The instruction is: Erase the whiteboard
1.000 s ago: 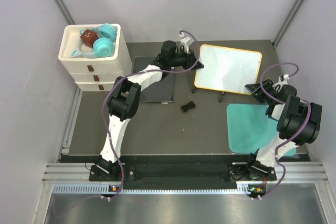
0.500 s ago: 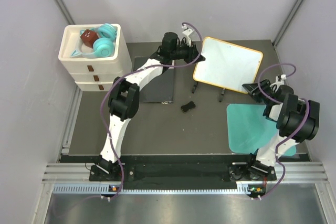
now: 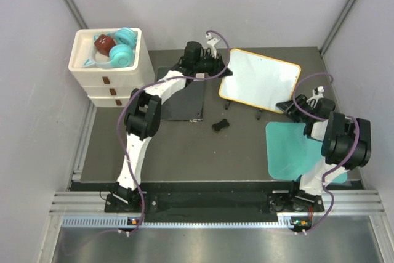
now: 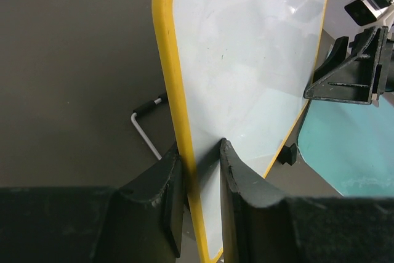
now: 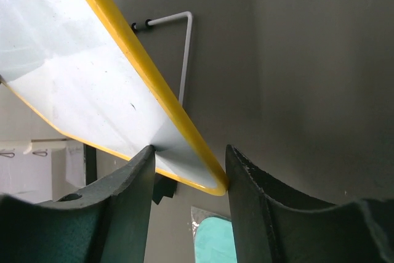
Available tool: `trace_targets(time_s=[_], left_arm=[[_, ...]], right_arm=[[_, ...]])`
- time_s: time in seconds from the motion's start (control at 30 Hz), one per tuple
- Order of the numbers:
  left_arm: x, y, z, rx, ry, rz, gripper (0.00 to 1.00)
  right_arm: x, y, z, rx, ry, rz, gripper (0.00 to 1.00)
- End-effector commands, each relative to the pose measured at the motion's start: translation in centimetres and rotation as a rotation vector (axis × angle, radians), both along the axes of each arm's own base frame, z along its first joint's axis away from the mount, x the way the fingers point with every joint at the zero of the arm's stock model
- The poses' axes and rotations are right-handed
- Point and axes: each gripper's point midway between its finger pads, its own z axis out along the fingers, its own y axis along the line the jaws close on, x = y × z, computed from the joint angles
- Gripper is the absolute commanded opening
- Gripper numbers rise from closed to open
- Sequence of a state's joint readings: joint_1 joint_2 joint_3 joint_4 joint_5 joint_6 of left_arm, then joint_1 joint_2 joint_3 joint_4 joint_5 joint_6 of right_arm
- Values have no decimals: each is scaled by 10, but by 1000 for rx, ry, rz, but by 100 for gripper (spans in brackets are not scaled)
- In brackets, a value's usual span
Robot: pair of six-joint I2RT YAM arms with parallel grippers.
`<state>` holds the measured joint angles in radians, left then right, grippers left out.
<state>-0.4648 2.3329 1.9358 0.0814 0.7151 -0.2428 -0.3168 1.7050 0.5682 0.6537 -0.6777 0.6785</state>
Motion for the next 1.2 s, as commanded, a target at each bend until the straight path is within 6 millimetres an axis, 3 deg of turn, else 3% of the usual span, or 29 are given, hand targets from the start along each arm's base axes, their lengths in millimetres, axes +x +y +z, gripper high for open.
trace_targets(time_s=[0.0,0.37,0.8,1.17], left_arm=[[5,-12,-6,32,-129,-8,12],[6,1,-35,49,-86,14,13],[23,16,-36,37,-81,56,16],[30,14,-8,-24,-105,59,20]], right_arm=[[9,24,48,-36,-160,122,47],[3,30,40,-43,-152,138,48],[4,32,41,-45,-158,144,49],[7,36,51,-51,-181,161,50]])
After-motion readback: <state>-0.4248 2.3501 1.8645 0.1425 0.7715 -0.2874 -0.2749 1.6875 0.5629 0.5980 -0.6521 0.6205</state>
